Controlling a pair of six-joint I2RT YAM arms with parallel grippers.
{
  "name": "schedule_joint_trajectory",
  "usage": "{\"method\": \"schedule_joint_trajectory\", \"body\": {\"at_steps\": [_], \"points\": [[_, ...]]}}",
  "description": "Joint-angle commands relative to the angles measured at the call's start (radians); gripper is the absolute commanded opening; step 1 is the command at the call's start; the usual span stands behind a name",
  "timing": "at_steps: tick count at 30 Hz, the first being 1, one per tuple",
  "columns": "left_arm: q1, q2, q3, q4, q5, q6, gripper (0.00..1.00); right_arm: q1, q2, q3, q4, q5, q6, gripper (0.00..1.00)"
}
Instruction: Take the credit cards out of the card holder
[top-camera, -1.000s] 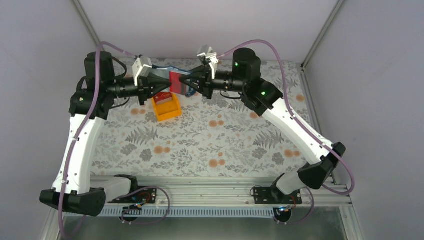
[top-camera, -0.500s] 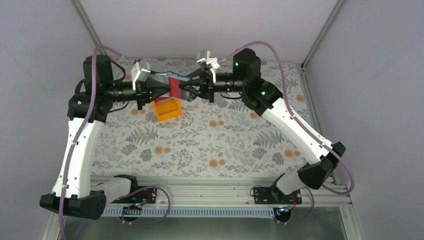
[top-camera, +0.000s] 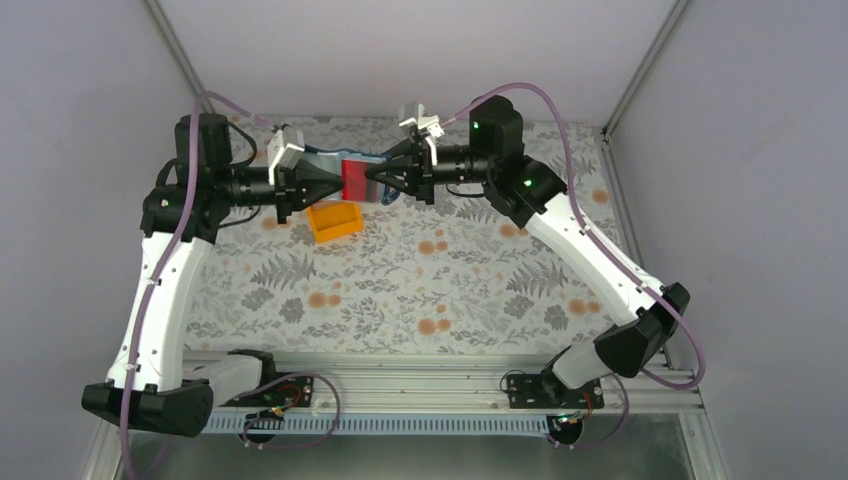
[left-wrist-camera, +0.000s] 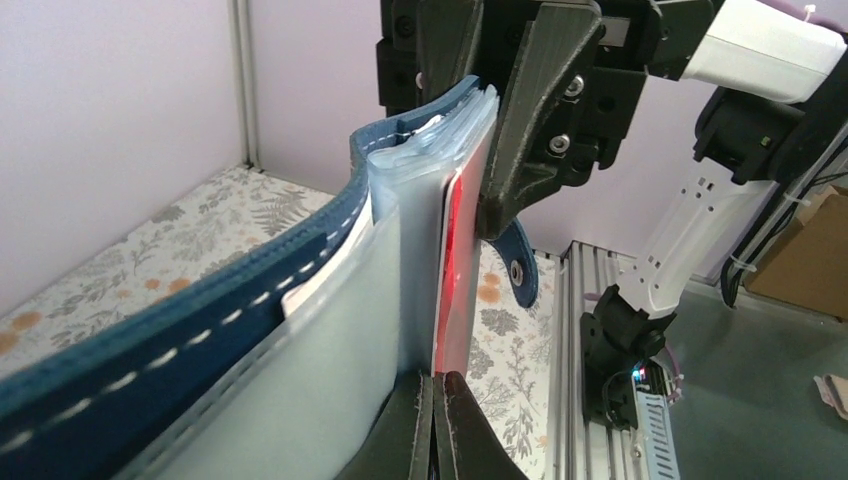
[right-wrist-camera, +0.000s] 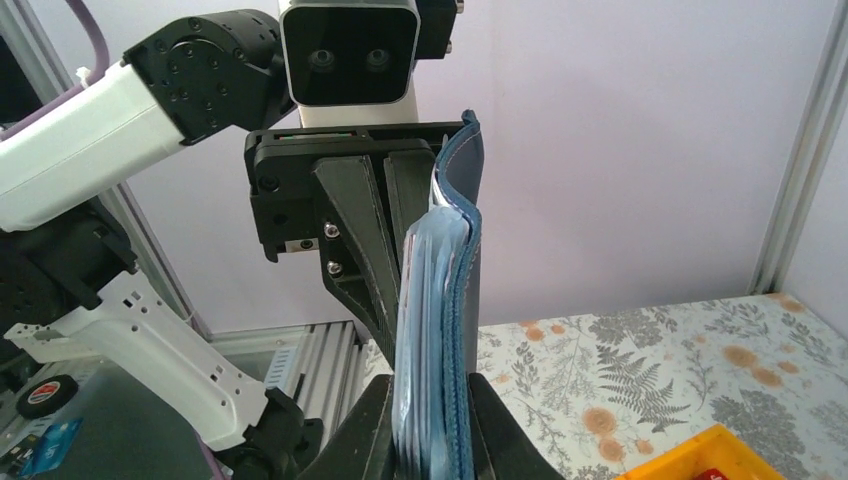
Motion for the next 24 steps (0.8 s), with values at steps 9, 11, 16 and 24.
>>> {"method": "schedule_joint_trajectory", "body": {"at_steps": [9,11,16,24], "points": [[0.0,0.009,-0.055,0.063,-0.076,0.085,0.02,-0.033,0.009,0.022,-0.018,-0.192,0.009,0.04],[-0.012,0.024,-0.055,0.108,-0.092,0.041,0.1,-0.027,0.022,0.032,-0.021,-0.196,0.01,0.04],[-0.043,0.045,-0.048,0.155,-0.083,-0.003,0.27,-0.009,0.033,0.042,-0.022,-0.195,0.006,0.04],[-0.083,0.07,-0.037,0.212,-0.093,-0.092,0.06,-0.001,0.041,0.043,0.042,-0.157,0.081,0.04]]}}
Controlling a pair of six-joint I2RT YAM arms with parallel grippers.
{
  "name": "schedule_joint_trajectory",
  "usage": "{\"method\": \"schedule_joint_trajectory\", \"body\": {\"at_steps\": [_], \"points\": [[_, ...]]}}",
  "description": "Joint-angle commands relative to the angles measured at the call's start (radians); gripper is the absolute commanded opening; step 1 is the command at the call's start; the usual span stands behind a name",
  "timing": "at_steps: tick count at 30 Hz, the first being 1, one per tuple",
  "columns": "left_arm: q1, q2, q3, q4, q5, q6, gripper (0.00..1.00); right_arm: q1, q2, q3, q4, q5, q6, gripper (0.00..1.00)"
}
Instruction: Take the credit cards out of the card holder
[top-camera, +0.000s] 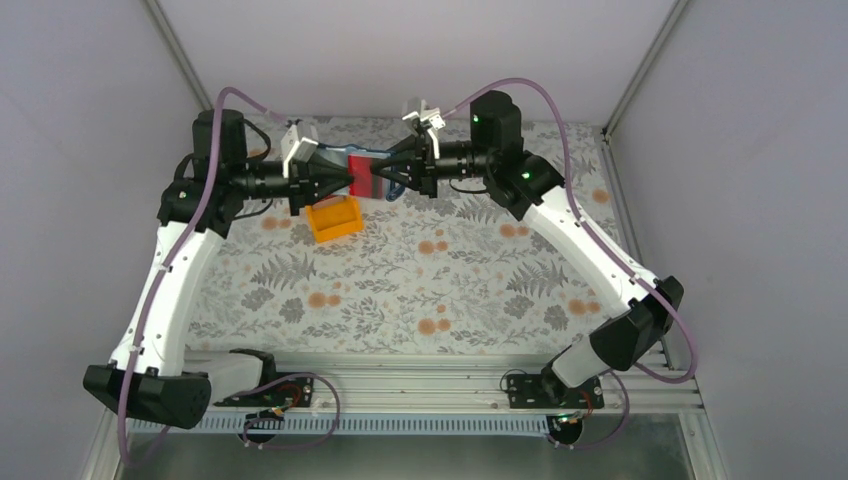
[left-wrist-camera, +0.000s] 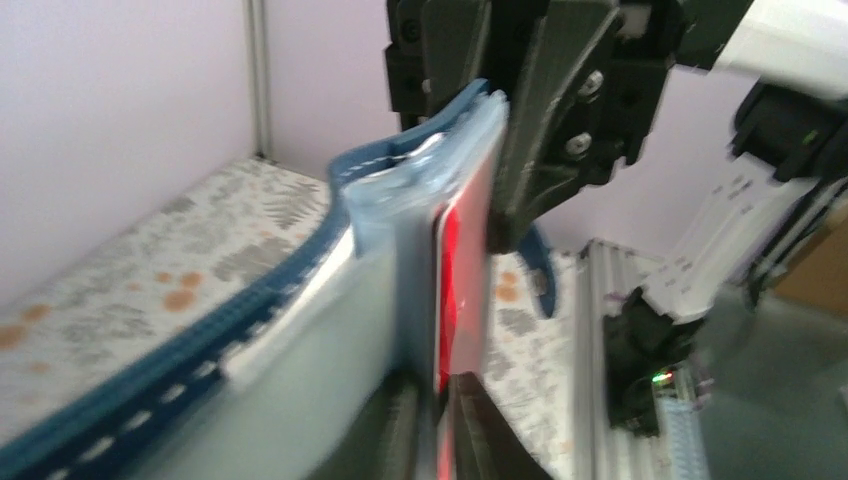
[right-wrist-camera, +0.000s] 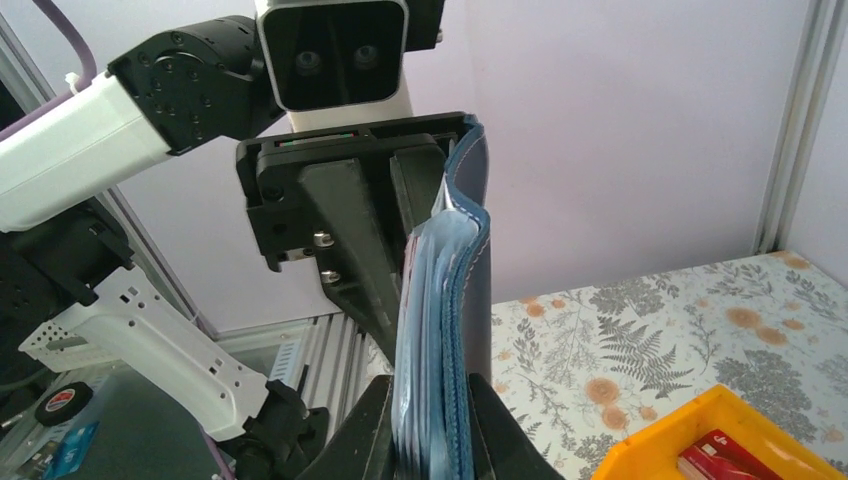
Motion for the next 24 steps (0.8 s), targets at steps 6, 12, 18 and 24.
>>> {"method": "schedule_joint_trajectory", "body": {"at_steps": [6,12,18,24], "points": [[-0.012,0.012,0.041,0.028,-0.031,-0.009,0.02,0.023,-0.026,0.024,-0.013,-0.108,-0.014,0.15],[0.005,-0.009,0.039,0.005,-0.005,0.005,0.02,-0.004,-0.053,-0.033,-0.034,-0.096,-0.036,0.44],[0.015,-0.01,0.045,-0.031,0.022,0.042,0.02,-0.007,-0.067,-0.072,-0.062,-0.084,-0.078,0.52],[0.021,-0.012,0.054,-0.06,0.046,0.072,0.02,-0.035,-0.079,-0.101,-0.081,-0.093,-0.103,0.42]]}}
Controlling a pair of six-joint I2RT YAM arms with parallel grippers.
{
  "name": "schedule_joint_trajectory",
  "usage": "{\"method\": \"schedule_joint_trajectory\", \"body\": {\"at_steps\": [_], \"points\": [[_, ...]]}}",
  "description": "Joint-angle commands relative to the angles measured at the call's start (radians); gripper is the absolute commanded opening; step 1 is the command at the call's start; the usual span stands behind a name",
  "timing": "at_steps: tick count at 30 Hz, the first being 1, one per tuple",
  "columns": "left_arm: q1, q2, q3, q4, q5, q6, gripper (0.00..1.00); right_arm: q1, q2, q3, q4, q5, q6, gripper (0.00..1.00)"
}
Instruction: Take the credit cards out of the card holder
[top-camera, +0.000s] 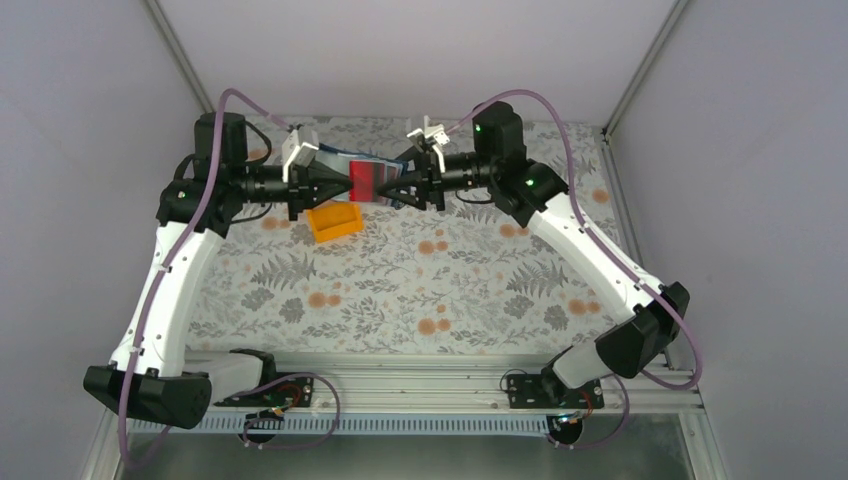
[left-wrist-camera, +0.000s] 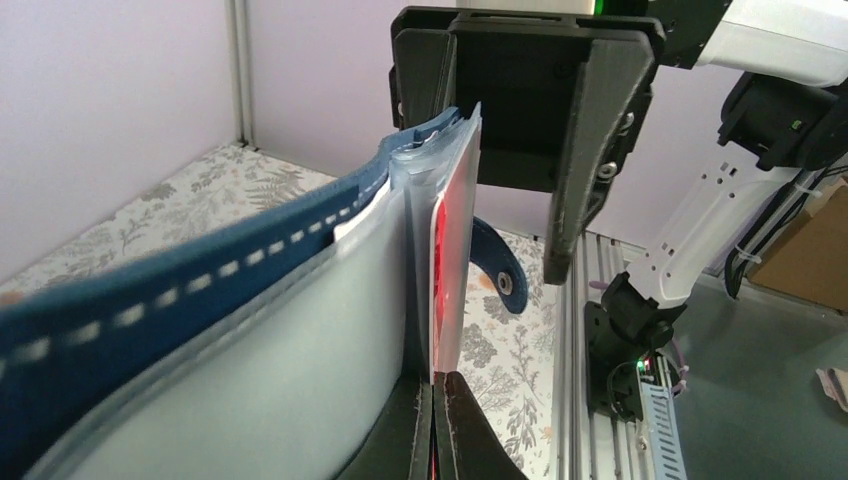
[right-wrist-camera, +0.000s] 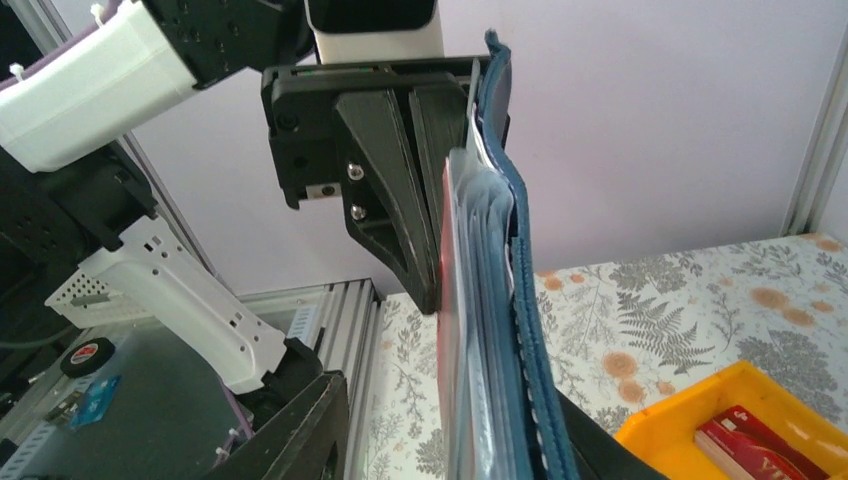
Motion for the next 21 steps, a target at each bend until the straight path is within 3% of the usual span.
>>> {"method": "schedule_joint_trajectory", "body": {"at_steps": [1,4,8,21], "points": [[0.012,-0.015,0.047,-0.005,0.043,0.047,0.02,-0.02,-0.036,-0.031,-0.04,-0.054,-0.031,0.4],[0.013,-0.016,0.052,-0.015,0.047,0.058,0.02,-0.025,-0.034,-0.031,-0.055,-0.055,-0.037,0.23],[0.016,-0.019,0.051,-0.047,0.033,0.103,0.02,-0.045,-0.045,-0.027,-0.072,-0.062,-0.054,0.1],[0.042,-0.011,0.036,-0.062,-0.016,0.16,0.02,-0.079,-0.043,-0.001,-0.125,-0.084,-0.066,0.11]]}}
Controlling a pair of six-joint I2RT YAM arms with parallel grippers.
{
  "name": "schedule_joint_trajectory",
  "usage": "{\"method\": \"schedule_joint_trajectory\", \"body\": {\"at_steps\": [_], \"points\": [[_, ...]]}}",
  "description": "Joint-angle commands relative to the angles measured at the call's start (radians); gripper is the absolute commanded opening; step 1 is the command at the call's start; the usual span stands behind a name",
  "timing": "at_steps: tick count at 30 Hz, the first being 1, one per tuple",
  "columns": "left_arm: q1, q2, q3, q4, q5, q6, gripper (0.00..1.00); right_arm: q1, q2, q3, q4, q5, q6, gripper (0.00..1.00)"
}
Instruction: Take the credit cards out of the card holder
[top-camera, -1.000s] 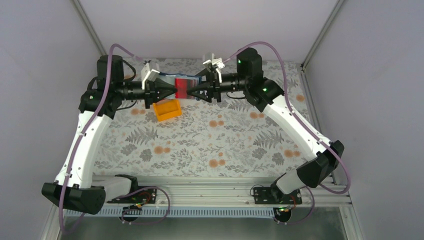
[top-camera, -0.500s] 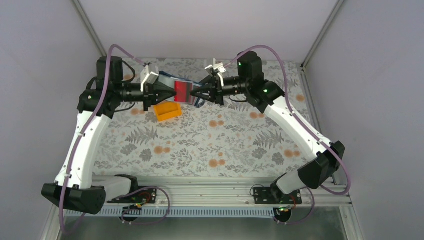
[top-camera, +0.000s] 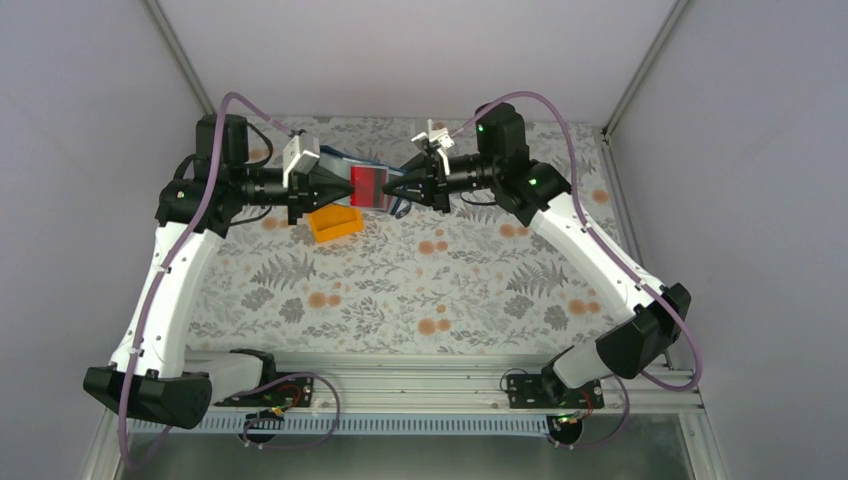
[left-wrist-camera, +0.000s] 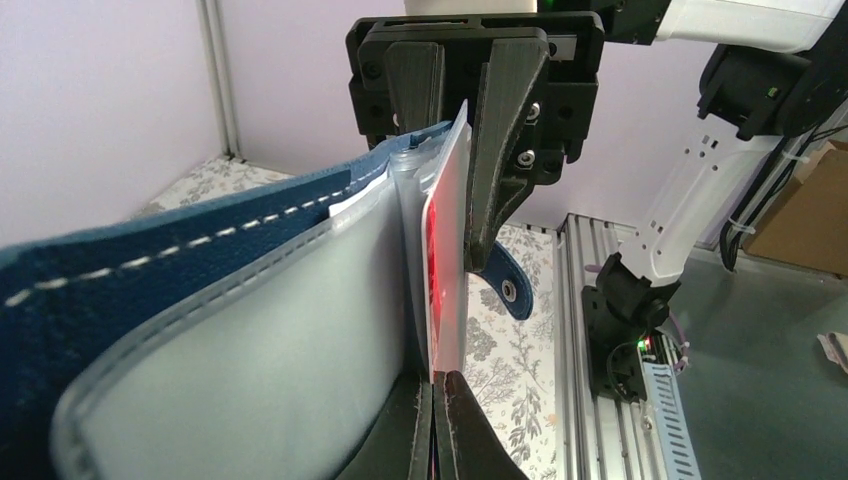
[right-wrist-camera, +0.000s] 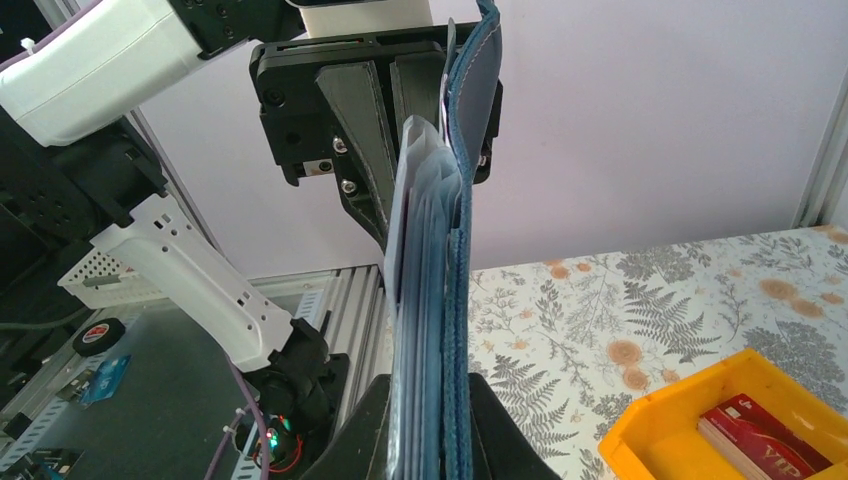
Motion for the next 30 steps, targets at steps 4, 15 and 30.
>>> {"method": "schedule_joint_trajectory", "body": {"at_steps": [4,15,30], "points": [[0.046,-0.009,0.016,-0.002,-0.054,0.064,0.02,-0.044,-0.038,0.019,-0.093,-0.008,-0.018,0.16],[0.047,0.0,0.012,0.018,-0.007,0.046,0.02,-0.043,-0.042,0.007,-0.054,-0.026,0.018,0.06],[0.043,0.003,-0.028,0.091,0.018,-0.046,0.02,0.003,-0.006,-0.023,0.121,-0.079,0.125,0.35]]}}
